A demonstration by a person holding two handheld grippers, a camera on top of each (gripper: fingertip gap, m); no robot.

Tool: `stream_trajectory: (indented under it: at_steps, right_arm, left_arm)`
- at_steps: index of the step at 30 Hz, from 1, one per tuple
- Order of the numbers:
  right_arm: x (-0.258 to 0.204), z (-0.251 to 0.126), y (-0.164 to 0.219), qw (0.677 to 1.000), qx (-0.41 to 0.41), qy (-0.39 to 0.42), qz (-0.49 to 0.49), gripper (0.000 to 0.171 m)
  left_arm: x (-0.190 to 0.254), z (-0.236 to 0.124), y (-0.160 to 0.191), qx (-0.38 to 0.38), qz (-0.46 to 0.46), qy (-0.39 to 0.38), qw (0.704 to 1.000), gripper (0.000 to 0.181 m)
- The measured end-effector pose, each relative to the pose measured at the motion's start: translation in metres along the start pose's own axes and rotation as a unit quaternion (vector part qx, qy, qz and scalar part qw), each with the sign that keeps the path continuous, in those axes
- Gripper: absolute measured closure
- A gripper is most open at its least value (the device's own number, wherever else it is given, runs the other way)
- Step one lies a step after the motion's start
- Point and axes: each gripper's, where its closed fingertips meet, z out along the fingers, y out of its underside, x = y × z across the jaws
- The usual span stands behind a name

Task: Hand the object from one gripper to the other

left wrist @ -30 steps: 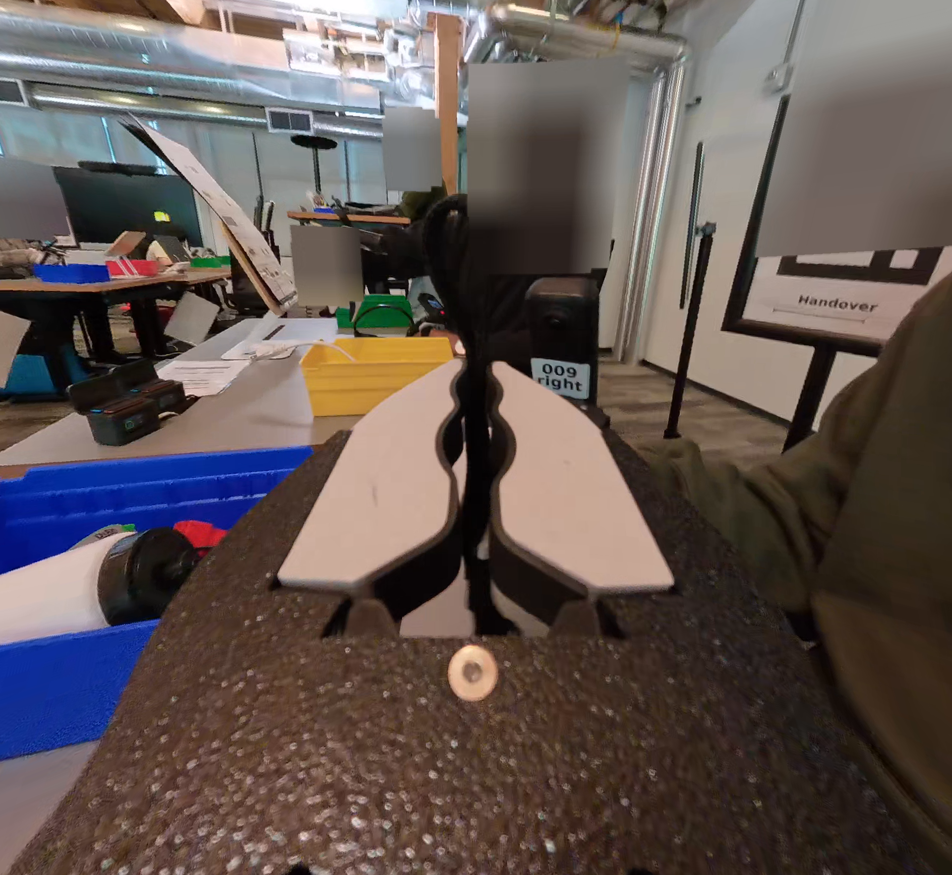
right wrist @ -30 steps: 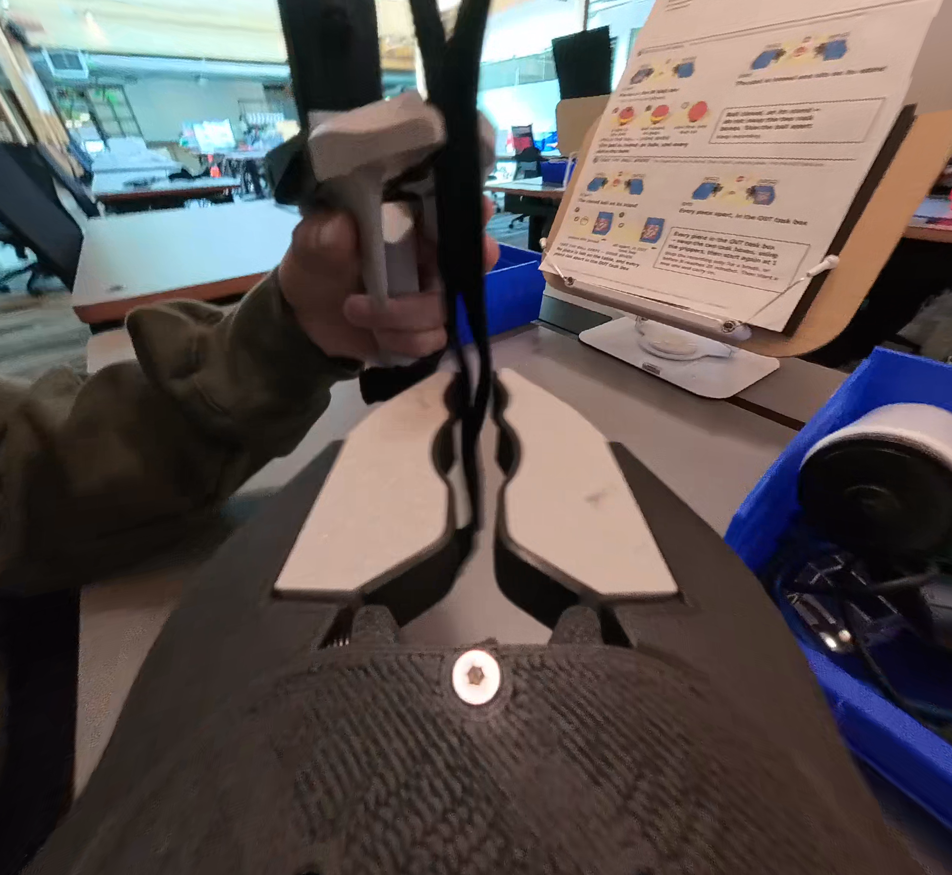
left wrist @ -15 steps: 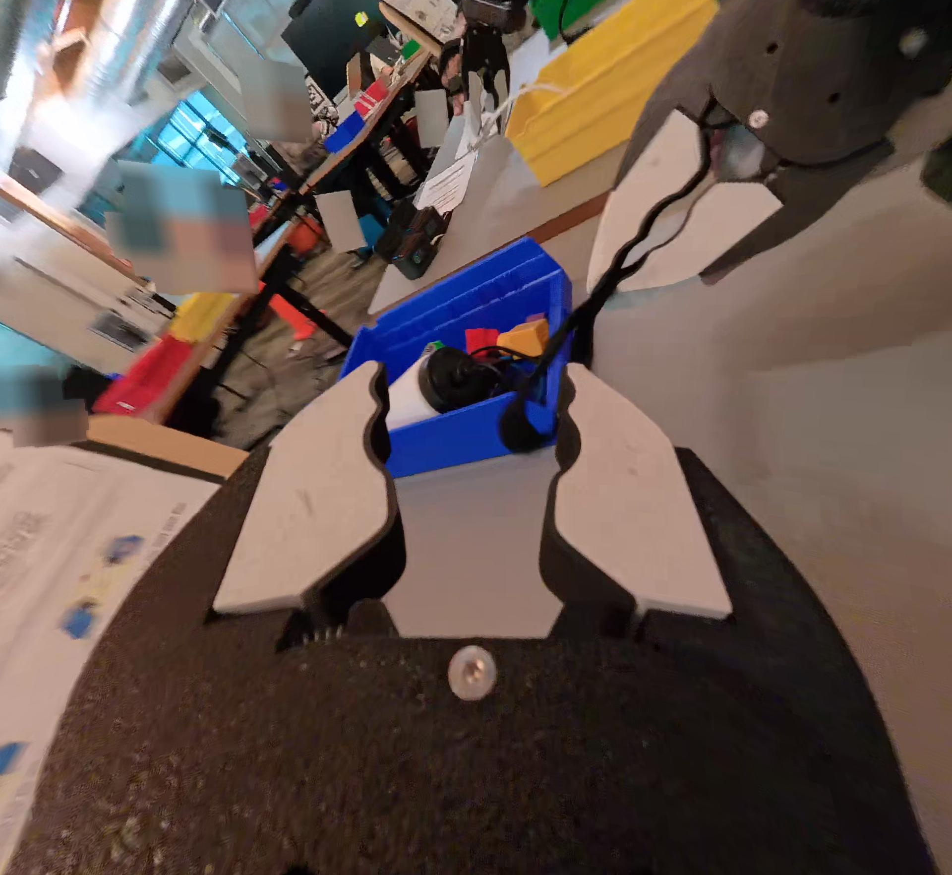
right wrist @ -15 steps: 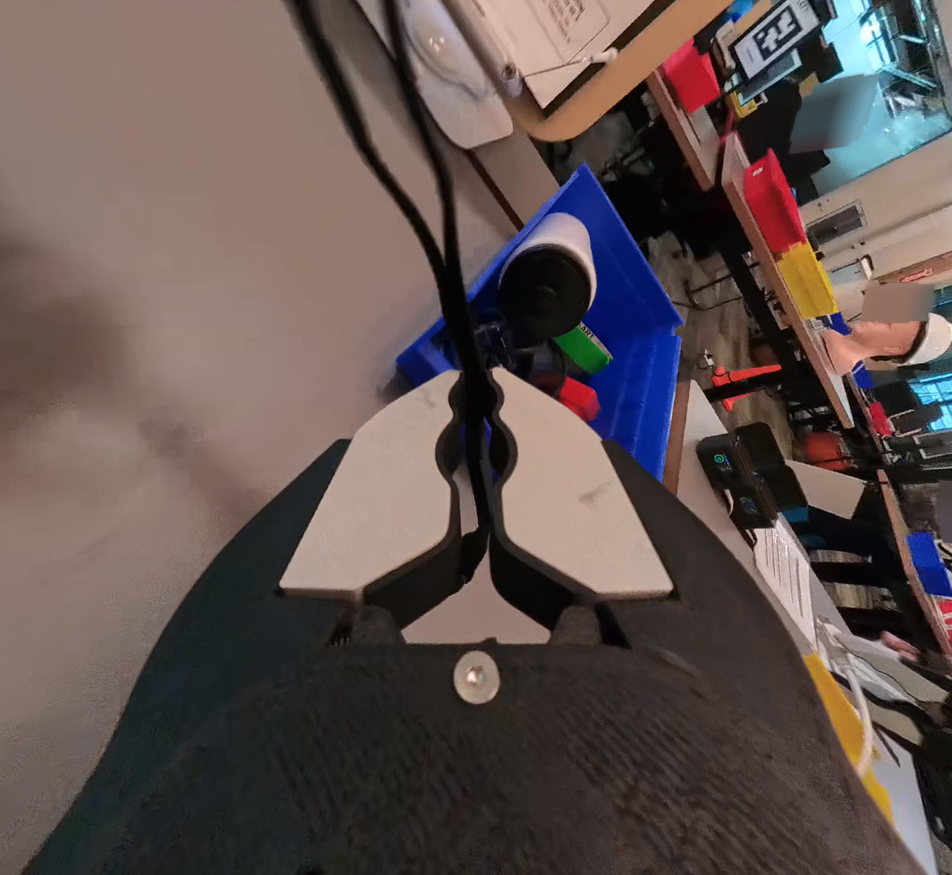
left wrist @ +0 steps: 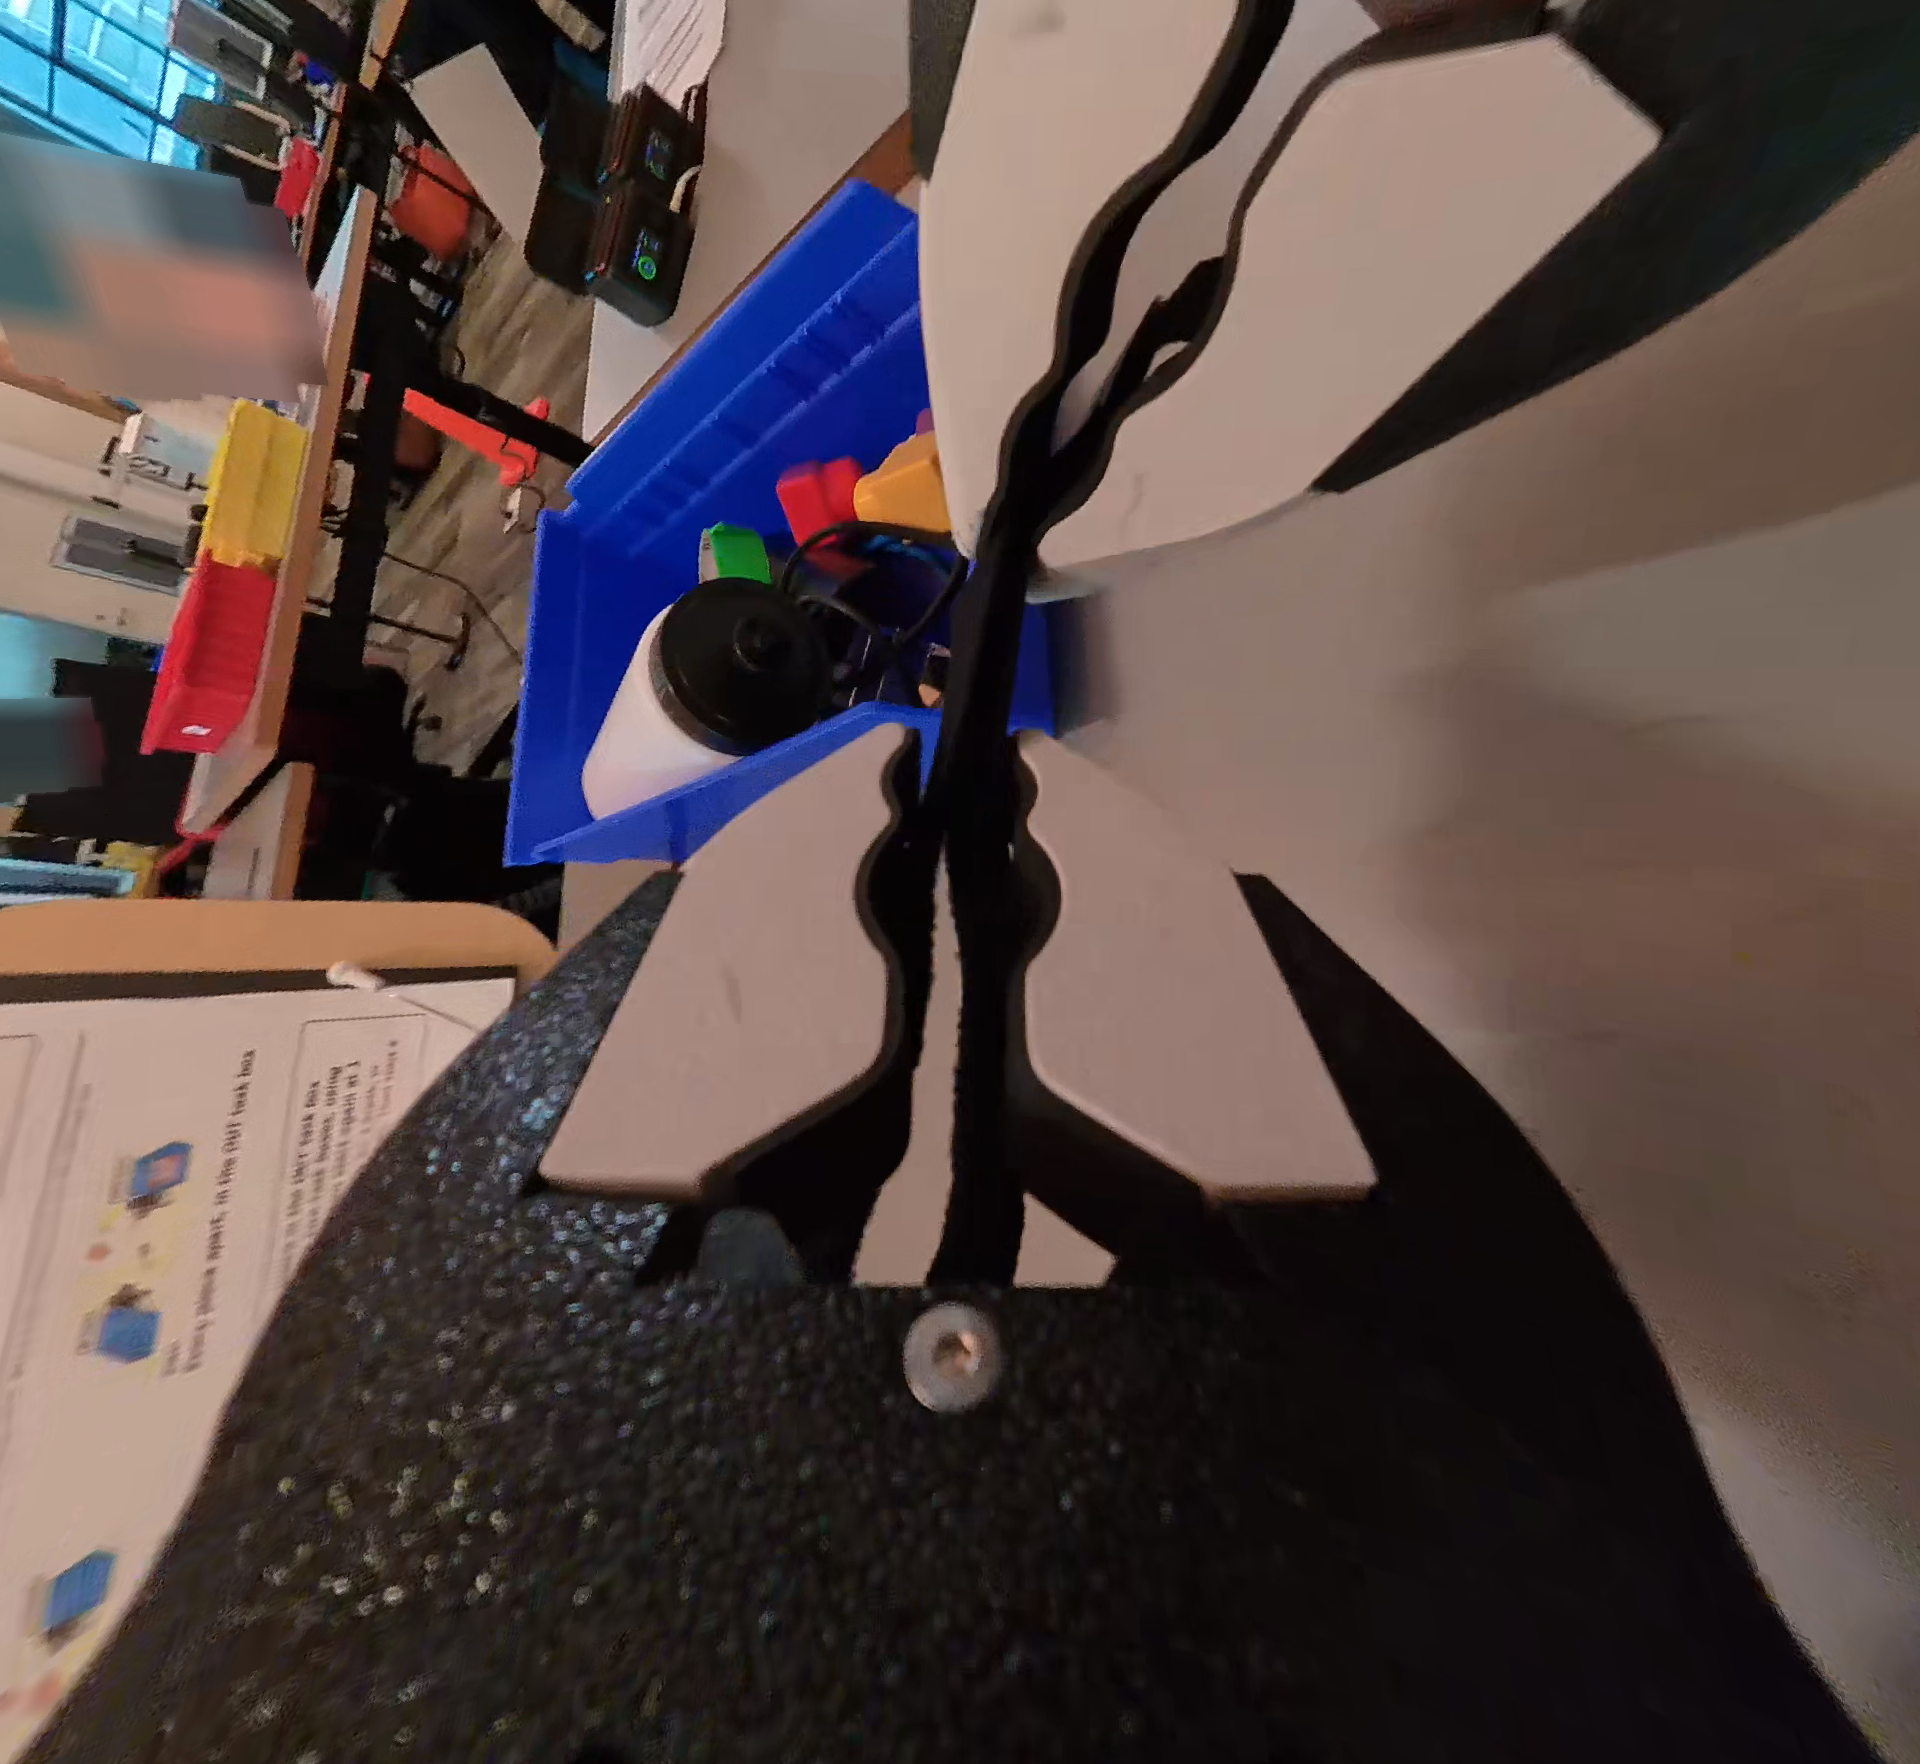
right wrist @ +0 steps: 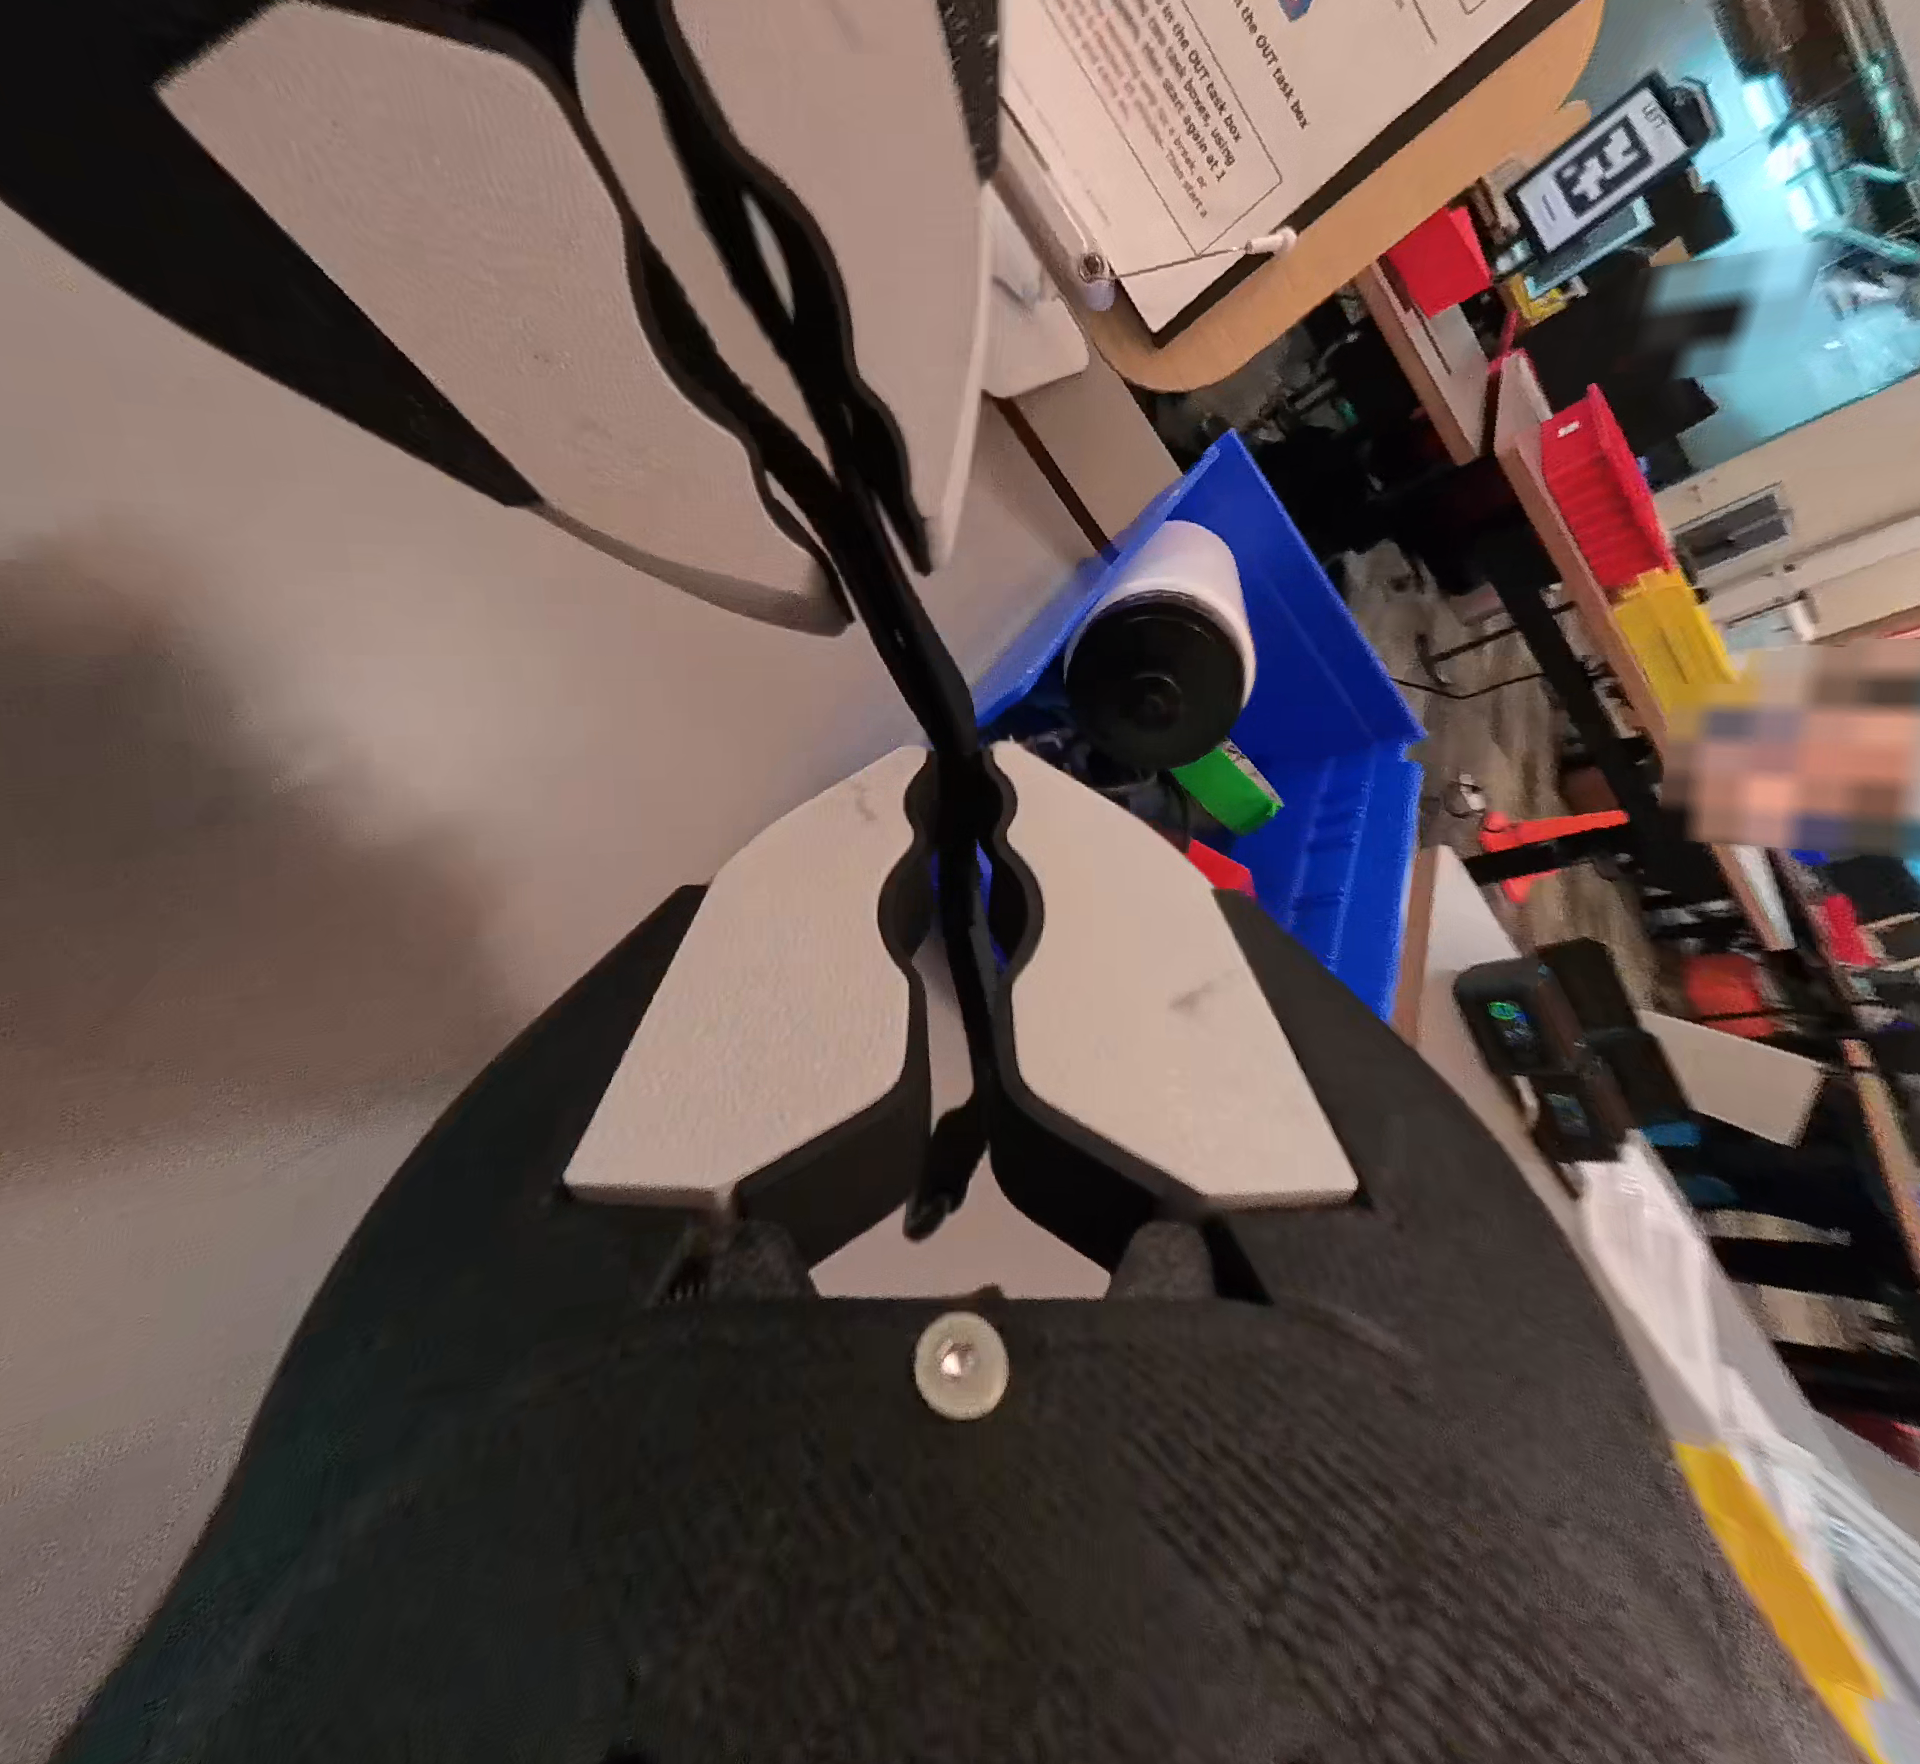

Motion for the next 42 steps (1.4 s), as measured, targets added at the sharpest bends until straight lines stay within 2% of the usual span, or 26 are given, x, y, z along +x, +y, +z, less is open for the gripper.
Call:
stream_trajectory:
  at_steps: [1,7,9,12,15,17,19,21,24,26,28,32,37,40,41,42]
  right_arm:
    - [0.0,0.0,-0.001,1.0,0.008,-0.008,0.015,0.165]
    - [0.001,-0.006,-0.011,0.993,0.076,-0.041,0.076,0.161]
    - [0.006,-0.013,-0.019,0.989,0.123,-0.04,0.077,0.136]
    - [0.018,-0.03,-0.03,0.977,0.201,-0.026,0.06,0.118]
    - [0.023,-0.05,-0.043,0.953,0.303,-0.001,0.02,0.112]
    - [0.021,-0.058,-0.048,0.941,0.333,0.034,-0.05,0.109]
    - [0.015,-0.058,-0.052,0.932,0.327,0.085,-0.134,0.106]
    - [0.006,-0.046,-0.052,0.929,0.288,0.106,-0.205,0.106]
    - [-0.012,-0.022,-0.047,0.919,0.234,0.12,-0.294,0.111]
    - [-0.024,-0.009,-0.047,0.915,0.224,0.111,-0.318,0.116]
    - [-0.024,-0.002,-0.049,0.908,0.21,0.138,-0.336,0.12]
    - [-0.027,0.015,-0.04,0.905,0.169,0.149,-0.362,0.125]
    - [-0.023,0.017,-0.039,0.899,0.163,0.17,-0.369,0.151]
    - [-0.02,0.019,-0.036,0.916,0.156,0.161,-0.334,0.153]
    - [-0.018,0.019,-0.036,0.921,0.159,0.162,-0.318,0.154]
    - [-0.015,0.02,-0.033,0.927,0.155,0.159,-0.302,0.156]
  left_arm:
    - [0.0,0.001,0.001,0.013,-0.013,0.008,1.0,0.173]
    - [-0.001,0.002,0.002,0.078,-0.101,0.067,0.99,0.178]
    - [-0.008,-0.002,0.007,0.091,-0.162,0.083,0.979,0.178]
    - [-0.005,-0.017,0.013,0.119,-0.287,0.182,0.933,0.178]
    - [0.002,-0.036,0.02,0.128,-0.377,0.29,0.87,0.177]
    - [0.002,-0.042,0.03,0.117,-0.417,0.317,0.843,0.176]
    - [0.01,-0.046,0.039,0.095,-0.438,0.348,0.824,0.177]
    - [0.021,-0.051,0.044,0.078,-0.448,0.39,0.801,0.177]
    - [0.029,-0.053,0.046,0.068,-0.45,0.42,0.785,0.177]
    - [0.029,-0.053,0.045,0.071,-0.455,0.425,0.78,0.177]
    - [0.031,-0.055,0.044,0.07,-0.455,0.431,0.776,0.177]
    - [0.037,-0.054,0.042,0.058,-0.444,0.438,0.779,0.177]
    - [0.038,-0.052,0.04,0.056,-0.44,0.432,0.785,0.177]
    - [0.035,-0.052,0.034,0.074,-0.425,0.424,0.796,0.176]
    - [0.032,-0.052,0.032,0.085,-0.416,0.412,0.806,0.172]
    - [0.025,-0.051,0.028,0.104,-0.409,0.39,0.818,0.154]
